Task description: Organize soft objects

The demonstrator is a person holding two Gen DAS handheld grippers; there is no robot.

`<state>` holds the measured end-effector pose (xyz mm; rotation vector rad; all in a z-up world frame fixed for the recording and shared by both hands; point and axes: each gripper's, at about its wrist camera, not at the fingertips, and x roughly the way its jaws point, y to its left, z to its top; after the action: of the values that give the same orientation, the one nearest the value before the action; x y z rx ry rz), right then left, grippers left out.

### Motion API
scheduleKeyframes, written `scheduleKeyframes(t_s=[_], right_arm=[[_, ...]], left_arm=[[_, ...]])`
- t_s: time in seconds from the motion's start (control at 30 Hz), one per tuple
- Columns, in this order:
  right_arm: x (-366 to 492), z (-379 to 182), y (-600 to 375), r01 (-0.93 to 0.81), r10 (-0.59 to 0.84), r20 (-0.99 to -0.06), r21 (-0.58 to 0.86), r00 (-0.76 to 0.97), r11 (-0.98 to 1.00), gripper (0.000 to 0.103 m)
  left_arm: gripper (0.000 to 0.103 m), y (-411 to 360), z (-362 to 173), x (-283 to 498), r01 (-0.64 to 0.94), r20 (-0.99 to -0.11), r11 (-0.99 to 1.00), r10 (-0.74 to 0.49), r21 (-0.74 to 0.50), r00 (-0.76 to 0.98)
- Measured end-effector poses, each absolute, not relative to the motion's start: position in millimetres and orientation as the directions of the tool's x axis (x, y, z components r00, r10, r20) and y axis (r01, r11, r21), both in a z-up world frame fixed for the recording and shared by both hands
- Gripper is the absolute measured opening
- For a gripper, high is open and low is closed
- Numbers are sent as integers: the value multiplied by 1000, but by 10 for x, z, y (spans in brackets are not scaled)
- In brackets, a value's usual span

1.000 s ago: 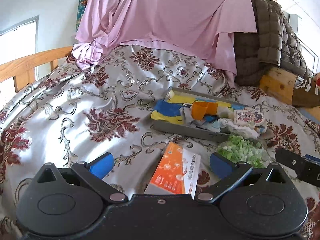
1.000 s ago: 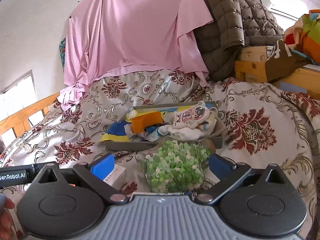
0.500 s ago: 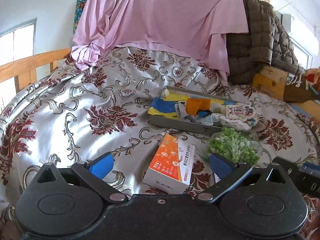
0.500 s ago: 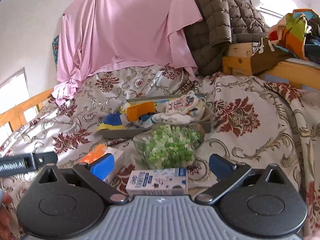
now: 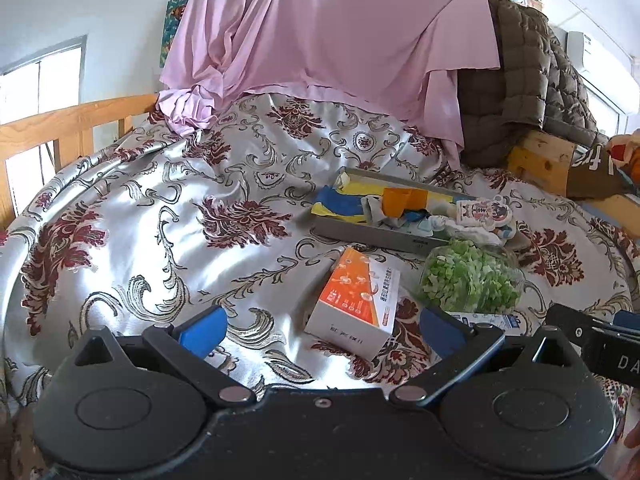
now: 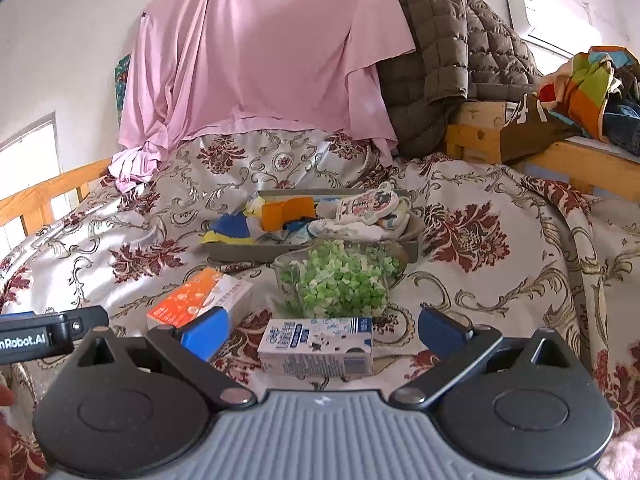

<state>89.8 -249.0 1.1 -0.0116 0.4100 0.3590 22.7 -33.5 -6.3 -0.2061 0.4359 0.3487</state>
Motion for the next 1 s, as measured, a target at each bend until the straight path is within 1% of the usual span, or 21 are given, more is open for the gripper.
scheduleKeyframes(t_s=[0.3,1.0], right_arm=[[897,-14,-2533,-334,338,-408,81,848,939,103],[910,-57,-2491,-340,339,-429,76,837,937,103]], left_arm=[[102,-352,-88,204,-387,-444,915,302,-113,844],[102,-366,-169,187,-390,-460,916,306,-97,833]])
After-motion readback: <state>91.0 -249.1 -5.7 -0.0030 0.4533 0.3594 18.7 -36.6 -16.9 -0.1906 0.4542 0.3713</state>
